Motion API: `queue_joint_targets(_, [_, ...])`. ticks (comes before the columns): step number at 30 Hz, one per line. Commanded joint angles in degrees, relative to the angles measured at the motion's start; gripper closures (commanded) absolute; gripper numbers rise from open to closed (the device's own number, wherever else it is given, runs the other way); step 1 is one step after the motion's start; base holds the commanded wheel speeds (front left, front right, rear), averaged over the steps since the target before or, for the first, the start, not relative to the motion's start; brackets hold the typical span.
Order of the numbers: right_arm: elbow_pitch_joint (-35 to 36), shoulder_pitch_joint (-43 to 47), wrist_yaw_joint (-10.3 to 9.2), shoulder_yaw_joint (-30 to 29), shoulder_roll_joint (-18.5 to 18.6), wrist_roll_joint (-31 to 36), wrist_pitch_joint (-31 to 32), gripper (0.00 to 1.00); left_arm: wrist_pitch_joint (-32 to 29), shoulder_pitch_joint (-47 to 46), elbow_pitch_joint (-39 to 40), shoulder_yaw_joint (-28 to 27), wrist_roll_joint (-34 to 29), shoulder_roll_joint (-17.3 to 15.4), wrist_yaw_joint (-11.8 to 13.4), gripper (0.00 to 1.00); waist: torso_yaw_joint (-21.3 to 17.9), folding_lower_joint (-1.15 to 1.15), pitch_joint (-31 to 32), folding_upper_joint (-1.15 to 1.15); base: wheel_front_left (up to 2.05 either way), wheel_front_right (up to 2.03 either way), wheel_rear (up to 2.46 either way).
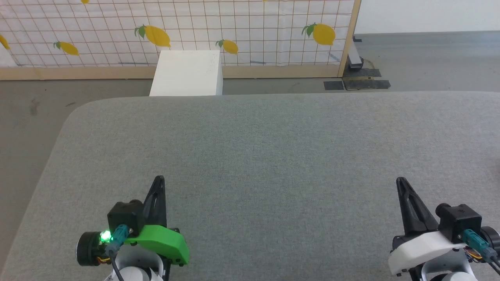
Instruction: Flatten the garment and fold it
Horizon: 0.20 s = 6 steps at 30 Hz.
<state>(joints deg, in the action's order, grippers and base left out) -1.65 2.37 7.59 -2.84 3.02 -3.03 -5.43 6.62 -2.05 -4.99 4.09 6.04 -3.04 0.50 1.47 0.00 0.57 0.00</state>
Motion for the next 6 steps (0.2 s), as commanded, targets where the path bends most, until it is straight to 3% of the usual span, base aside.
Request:
queue_joint_targets(1, [0.46,-0.88,-0.06,0.34,-0.08,0.74,0.62,1.0,-0.52,1.18,0.65,-0.56,-0.76,0.09,-0.26,1.0,-0.09,0.0,-0.04,0.0,0.0,0.0,0.0])
queue_joint_targets(6, [0.57,-1.02,-0.06,0.58,-0.09,0.95,1.07,1.0,-1.09,1.26,1.05,-0.89,-1.25,0.1,-0.28,1.0,-0.22,0.0,-0.09,0.0,0.0,0.0,0.0])
